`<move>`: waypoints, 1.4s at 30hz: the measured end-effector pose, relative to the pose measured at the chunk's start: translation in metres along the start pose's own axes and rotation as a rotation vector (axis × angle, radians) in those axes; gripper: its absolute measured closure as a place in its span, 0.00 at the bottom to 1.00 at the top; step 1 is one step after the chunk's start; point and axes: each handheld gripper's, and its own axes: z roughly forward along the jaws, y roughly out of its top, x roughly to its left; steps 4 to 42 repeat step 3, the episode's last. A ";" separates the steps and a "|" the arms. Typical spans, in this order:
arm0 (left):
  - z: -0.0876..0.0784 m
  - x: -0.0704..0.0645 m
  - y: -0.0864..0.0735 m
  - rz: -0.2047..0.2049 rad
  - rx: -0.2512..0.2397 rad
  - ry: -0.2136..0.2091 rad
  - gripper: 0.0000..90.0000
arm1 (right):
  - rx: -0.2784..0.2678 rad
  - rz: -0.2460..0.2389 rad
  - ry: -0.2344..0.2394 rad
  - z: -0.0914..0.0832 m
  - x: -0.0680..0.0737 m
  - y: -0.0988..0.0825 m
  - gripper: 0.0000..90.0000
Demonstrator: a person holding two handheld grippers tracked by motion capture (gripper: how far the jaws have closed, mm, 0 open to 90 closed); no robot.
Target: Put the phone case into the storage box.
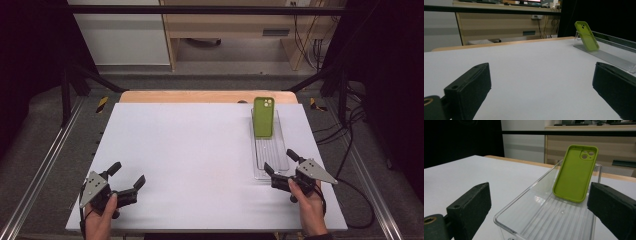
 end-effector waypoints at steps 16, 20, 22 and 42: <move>0.004 -0.002 -0.001 0.000 0.013 0.001 0.01 | 0.014 -0.006 -0.008 -0.002 -0.001 -0.002 0.06; 0.004 -0.002 -0.001 0.000 0.013 0.001 0.01 | 0.014 -0.006 -0.008 -0.002 -0.001 -0.002 0.06; 0.004 -0.002 -0.001 0.000 0.013 0.001 0.01 | 0.014 -0.006 -0.008 -0.002 -0.001 -0.002 0.06; 0.004 -0.002 -0.001 0.000 0.013 0.001 0.01 | 0.014 -0.006 -0.008 -0.002 -0.001 -0.002 0.06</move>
